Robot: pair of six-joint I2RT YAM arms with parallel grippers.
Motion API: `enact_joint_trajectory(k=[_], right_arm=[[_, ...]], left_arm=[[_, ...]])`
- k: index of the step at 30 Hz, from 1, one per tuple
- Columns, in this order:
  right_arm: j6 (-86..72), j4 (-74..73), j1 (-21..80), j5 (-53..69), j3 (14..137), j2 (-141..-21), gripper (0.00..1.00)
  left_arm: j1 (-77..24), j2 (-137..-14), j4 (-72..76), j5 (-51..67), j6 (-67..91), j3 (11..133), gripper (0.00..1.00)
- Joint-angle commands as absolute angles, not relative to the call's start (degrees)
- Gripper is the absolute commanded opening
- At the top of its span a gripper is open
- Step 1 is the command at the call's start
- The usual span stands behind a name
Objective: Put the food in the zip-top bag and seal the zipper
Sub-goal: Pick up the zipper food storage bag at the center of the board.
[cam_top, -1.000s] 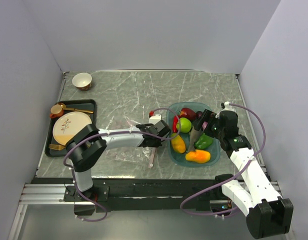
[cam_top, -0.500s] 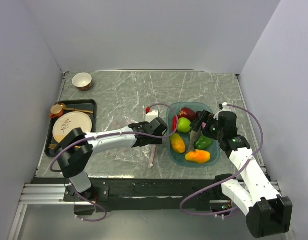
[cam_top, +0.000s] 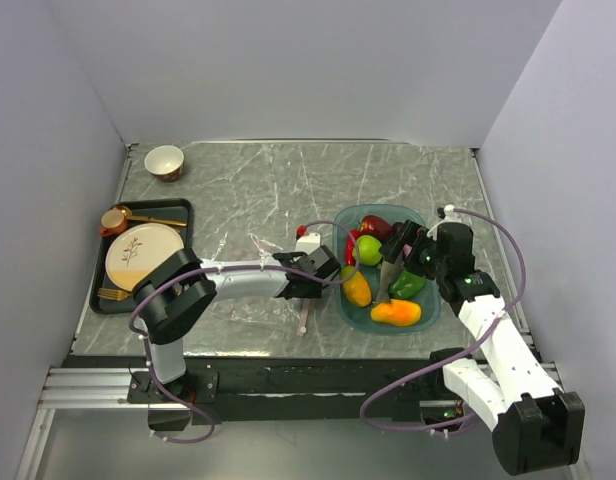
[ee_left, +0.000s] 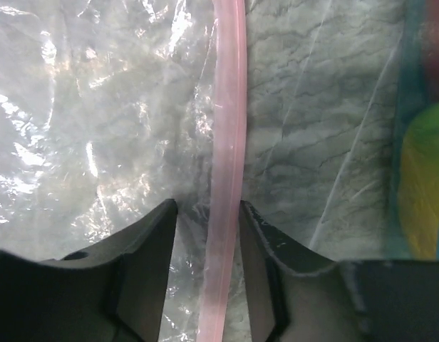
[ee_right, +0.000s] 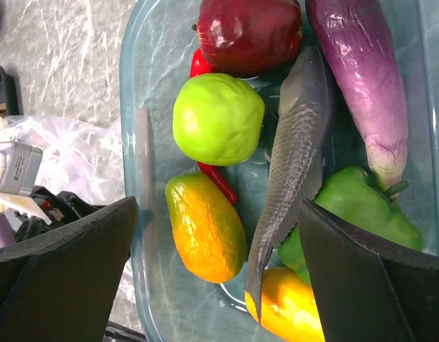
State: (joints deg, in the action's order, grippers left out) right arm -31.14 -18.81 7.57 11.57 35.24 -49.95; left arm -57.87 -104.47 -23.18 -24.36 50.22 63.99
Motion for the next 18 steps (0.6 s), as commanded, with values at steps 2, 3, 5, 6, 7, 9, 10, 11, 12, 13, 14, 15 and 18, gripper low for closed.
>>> enact_joint_trajectory(k=[2, 3, 5, 6, 7, 9, 10, 11, 12, 13, 14, 15, 18], right_arm=[[-31.29, -16.43, 7.38, 11.69, 34.89, -50.36, 1.0], [-31.29, -16.35, 7.38, 11.6, 34.98, -50.54, 1.0], [-31.2, -16.44, 7.38, 11.6, 34.81, -50.71, 1.0], [-31.2, -16.35, 7.38, 11.6, 34.72, -50.71, 1.0], [-31.29, -16.26, 7.38, 11.6, 34.63, -50.8, 1.0], [-31.2, -16.26, 7.38, 11.51, 34.54, -50.71, 1.0], [-31.2, -16.26, 7.47, 11.51, 34.54, -50.8, 1.0], [-31.2, -16.17, 7.38, 11.51, 34.45, -50.8, 1.0], [-31.2, -16.17, 7.47, 11.51, 34.45, -50.8, 1.0], [-31.11, -16.17, 7.3, 11.6, 34.45, -50.89, 1.0], [-31.11, -16.17, 7.38, 11.69, 34.45, -50.98, 1.0], [-31.11, -16.26, 7.38, 11.69, 34.45, -50.98, 1.0], [-31.11, -16.08, 7.38, 11.95, 34.28, -50.98, 1.0]], left_arm=[[-58.53, -106.96, -23.64, -24.87, 50.1, 65.04, 0.4], [-58.54, -107.22, -23.82, -24.87, 50.18, 65.39, 0.37], [-58.62, -107.58, -23.91, -24.96, 50.27, 65.3, 0.31], [-58.71, -107.49, -23.99, -25.05, 50.62, 65.39, 0.29], [-58.71, -107.32, -23.99, -25.14, 50.62, 65.3, 0.28], [-58.71, -106.62, -24.17, -25.31, 50.71, 65.39, 0.24], [-58.71, -106.35, -24.26, -25.4, 50.71, 65.39, 0.24], [-58.71, -105.91, -24.34, -25.49, 50.71, 65.39, 0.22], [-58.71, -105.13, -24.61, -25.66, 50.8, 65.39, 0.22], [-58.71, -104.68, -24.7, -25.84, 50.8, 65.39, 0.21], [-58.8, -104.33, -24.96, -26.1, 50.89, 65.56, 0.17], [-58.71, -103.46, -25.13, -26.28, 50.89, 65.65, 0.15], [-58.71, -102.48, -25.22, -26.72, 50.71, 65.48, 0.05]])
